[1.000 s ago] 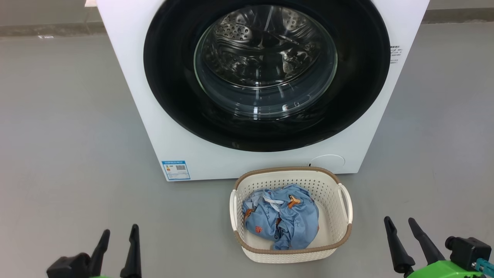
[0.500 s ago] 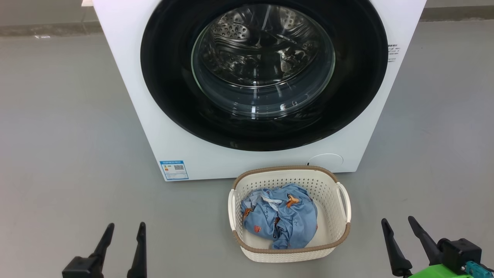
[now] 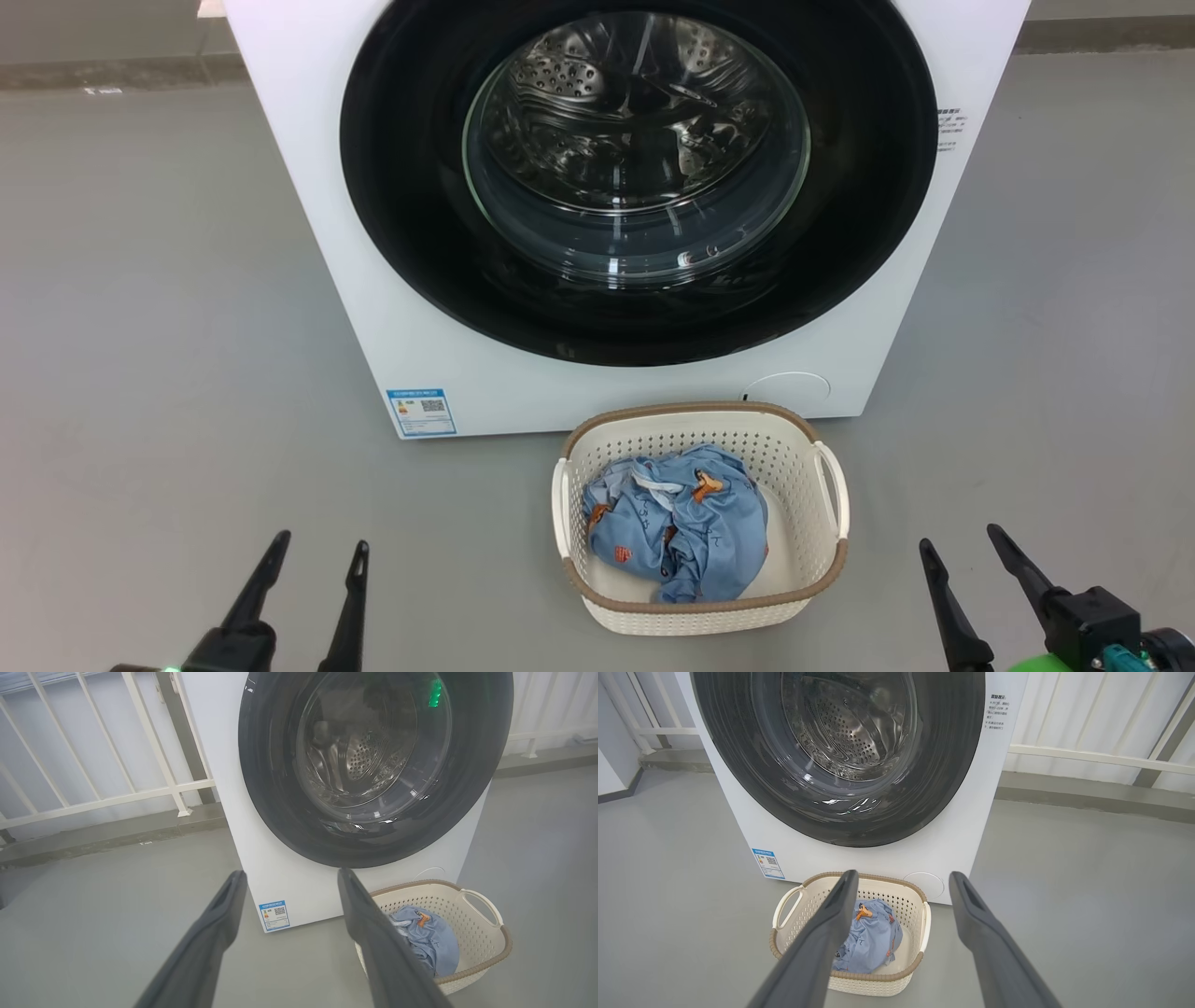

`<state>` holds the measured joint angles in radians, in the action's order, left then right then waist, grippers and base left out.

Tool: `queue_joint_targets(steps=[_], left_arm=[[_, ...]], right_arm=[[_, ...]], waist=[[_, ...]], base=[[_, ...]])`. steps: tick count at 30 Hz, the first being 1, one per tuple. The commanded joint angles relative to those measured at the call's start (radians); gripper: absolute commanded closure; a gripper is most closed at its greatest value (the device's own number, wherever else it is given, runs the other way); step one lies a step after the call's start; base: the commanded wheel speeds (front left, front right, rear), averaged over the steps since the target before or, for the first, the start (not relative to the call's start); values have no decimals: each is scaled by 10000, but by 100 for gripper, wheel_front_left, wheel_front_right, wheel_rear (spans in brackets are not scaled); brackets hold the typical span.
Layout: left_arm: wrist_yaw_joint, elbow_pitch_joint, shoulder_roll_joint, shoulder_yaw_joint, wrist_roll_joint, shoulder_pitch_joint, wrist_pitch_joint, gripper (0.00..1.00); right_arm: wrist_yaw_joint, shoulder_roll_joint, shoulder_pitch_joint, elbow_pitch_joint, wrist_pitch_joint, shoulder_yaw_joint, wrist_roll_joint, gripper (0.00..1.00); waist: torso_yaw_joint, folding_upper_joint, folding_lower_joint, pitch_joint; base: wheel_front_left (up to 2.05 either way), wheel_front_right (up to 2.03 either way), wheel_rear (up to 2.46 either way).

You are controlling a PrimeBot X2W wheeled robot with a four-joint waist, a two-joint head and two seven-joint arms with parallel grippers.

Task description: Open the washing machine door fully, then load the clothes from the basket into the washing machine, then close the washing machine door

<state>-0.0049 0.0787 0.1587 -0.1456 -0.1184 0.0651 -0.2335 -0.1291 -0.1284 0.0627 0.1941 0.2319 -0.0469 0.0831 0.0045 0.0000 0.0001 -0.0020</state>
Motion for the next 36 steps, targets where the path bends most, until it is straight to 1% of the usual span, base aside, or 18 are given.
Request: queue_joint_targets(steps=[1, 6, 22, 29, 36], left_arm=[[-3, -296, 138, 381, 299, -152, -142, 0], [-42, -324, 96, 558, 900, -124, -283, 0], [-381, -98, -226, 1155, 882, -81, -283, 0], [-541, -144, -325, 1309, 932, -111, -283, 0], [-634, -188, -385, 1430, 959, -114, -283, 0]], right_arm=[[-15, -186, -85, -305, 159, 175, -353, 0], [-16, -209, -53, -397, 299, 220, -968, 0], [-16, -177, -123, -404, 299, 257, -929, 0], [-16, -163, -119, -412, 299, 245, -908, 0], [-16, -143, -130, -426, 299, 243, -887, 0]], waist=[[5, 0, 0, 2], [23, 0, -1, 4], [-30, 0, -1, 23], [-34, 0, -1, 41], [-49, 0, -1, 58]], base=[[0, 0, 0], [0, 0, 0], [3, 5, -8], [59, 59, -119], [108, 108, -215]])
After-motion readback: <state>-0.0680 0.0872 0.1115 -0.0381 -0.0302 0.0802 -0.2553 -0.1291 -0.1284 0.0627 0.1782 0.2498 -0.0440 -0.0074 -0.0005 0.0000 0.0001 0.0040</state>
